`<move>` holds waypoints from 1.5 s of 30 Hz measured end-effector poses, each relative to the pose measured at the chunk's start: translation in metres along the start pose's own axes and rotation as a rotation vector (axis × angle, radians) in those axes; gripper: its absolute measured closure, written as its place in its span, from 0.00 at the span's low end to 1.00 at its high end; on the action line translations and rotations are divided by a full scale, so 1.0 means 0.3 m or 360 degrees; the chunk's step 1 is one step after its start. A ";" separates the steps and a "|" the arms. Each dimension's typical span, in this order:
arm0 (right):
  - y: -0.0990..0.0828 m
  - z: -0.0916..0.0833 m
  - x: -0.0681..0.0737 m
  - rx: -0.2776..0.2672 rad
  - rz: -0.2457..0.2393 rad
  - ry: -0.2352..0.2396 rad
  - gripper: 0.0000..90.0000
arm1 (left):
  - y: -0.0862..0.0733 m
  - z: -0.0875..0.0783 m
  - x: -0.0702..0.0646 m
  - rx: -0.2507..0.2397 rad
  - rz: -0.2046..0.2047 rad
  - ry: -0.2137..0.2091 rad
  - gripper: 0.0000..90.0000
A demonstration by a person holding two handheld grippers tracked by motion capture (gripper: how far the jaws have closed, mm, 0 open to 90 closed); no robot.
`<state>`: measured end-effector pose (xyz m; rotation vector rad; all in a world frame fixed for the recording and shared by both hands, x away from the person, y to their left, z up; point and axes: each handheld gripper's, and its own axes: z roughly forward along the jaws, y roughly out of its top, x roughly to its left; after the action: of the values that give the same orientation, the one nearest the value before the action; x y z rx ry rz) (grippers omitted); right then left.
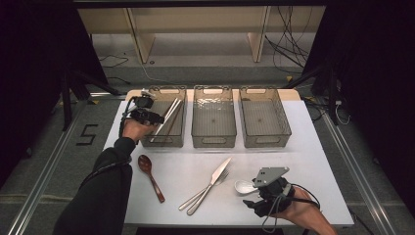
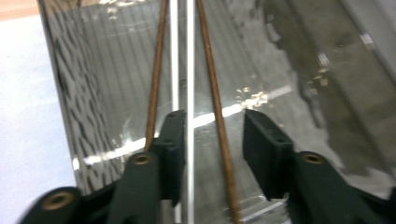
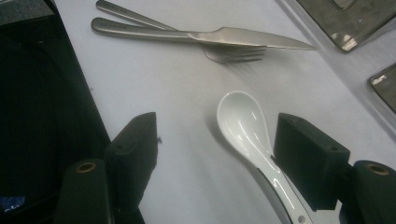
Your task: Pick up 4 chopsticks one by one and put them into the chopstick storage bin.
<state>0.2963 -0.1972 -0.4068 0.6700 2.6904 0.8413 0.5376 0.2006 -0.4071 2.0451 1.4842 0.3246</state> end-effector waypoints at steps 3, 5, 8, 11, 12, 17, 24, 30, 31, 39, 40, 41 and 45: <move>0.001 -0.002 -0.001 -0.0001 0.0003 -0.0008 0.35 | -0.010 -0.031 -0.012 -0.0026 0.0004 -0.0070 0.48; 0.001 -0.003 0.000 -0.0004 0.0003 -0.0010 0.35 | -0.023 -0.060 -0.022 -0.0069 0.0011 -0.0141 0.42; 0.001 -0.004 -0.002 -0.0011 0.0016 -0.0011 0.34 | -0.048 -0.107 -0.049 -0.0112 0.0074 -0.0214 0.34; 0.000 -0.002 -0.005 -0.0013 0.0031 -0.0022 0.34 | -0.078 -0.156 -0.084 -0.0148 0.0161 -0.0273 0.30; 0.000 -0.002 -0.006 -0.0012 0.0031 -0.0022 0.34 | -0.089 -0.171 -0.096 -0.0159 0.0187 -0.0283 0.30; -0.001 0.001 -0.008 0.0001 0.0041 -0.0037 0.33 | -0.152 -0.214 -0.151 -0.0158 0.0256 -0.0369 0.27; -0.012 0.006 -0.022 0.0025 0.0047 -0.0051 0.33 | -0.239 -0.238 -0.205 -0.0139 0.0379 -0.0411 0.24; -0.022 0.010 -0.034 0.0047 0.0069 -0.0060 0.33 | -0.295 -0.242 -0.215 -0.0119 0.0439 -0.0427 0.20; -0.023 0.011 -0.036 0.0047 0.0067 -0.0062 0.33 | -0.300 -0.241 -0.216 -0.0121 0.0440 -0.0423 0.20; -0.033 0.019 -0.045 0.0065 0.0087 -0.0061 0.33 | -0.353 -0.240 -0.238 -0.0101 0.0501 -0.0447 0.18; -0.034 0.020 -0.048 0.0068 0.0084 -0.0058 0.33 | -0.357 -0.243 -0.241 -0.0113 0.0501 -0.0451 0.18; -0.036 0.021 -0.051 0.0069 0.0085 -0.0055 0.33 | -0.361 -0.245 -0.245 -0.0125 0.0494 -0.0454 0.18; -0.043 0.029 -0.065 0.0087 0.0104 -0.0059 0.33 | -0.378 -0.251 -0.255 -0.0151 0.0503 -0.0469 0.18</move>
<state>0.3117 -0.2122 -0.4195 0.7821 2.6801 0.7654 0.3833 0.1769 -0.4028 2.1415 0.9551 0.2003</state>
